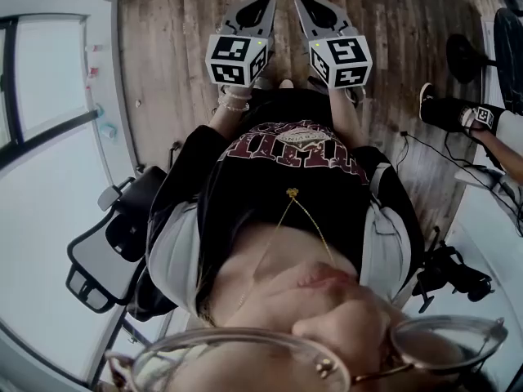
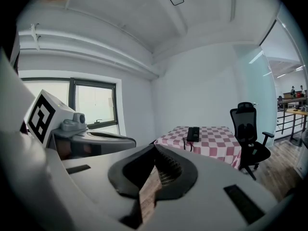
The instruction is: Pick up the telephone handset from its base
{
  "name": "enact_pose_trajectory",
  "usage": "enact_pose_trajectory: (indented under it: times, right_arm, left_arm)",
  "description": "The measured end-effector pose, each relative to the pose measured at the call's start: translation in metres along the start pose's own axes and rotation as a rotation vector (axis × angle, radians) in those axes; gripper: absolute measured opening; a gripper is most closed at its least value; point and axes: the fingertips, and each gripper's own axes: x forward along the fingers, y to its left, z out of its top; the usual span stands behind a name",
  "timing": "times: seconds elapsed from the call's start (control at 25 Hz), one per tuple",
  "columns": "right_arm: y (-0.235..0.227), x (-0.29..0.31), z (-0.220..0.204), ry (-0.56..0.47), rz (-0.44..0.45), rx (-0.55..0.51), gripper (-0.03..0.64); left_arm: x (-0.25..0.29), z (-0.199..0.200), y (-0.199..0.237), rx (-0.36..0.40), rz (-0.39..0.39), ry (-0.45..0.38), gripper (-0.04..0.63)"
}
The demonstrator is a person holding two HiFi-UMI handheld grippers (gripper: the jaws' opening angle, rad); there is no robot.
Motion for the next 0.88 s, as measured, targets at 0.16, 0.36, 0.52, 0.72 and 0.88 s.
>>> enact_pose_trajectory:
  times: [0.16, 0.36, 0.52, 0.72, 0.88]
  right_arm:
    - [-0.002, 0.014, 0.004, -0.002, 0.011, -0.005, 0.018]
    - [-0.009, 0.033, 0.014, -0.002, -0.003, -0.006, 0.018]
    - [-0.019, 0.053, 0.018, 0.006, -0.021, -0.003, 0.018]
    - [-0.028, 0.080, 0.022, 0.015, -0.036, -0.001, 0.018]
    - [-0.037, 0.100, 0.026, 0.020, -0.044, -0.003, 0.018]
  left_arm:
    - [0.008, 0.006, 0.013, 0.001, -0.001, -0.014, 0.011]
    - [0.022, 0.015, 0.031, 0.005, -0.013, -0.015, 0.011]
    - [0.040, 0.020, 0.046, 0.005, -0.039, -0.008, 0.011]
    - [0.062, 0.026, 0.068, 0.005, -0.062, -0.004, 0.011]
    - [0.078, 0.030, 0.083, 0.001, -0.078, -0.004, 0.011]
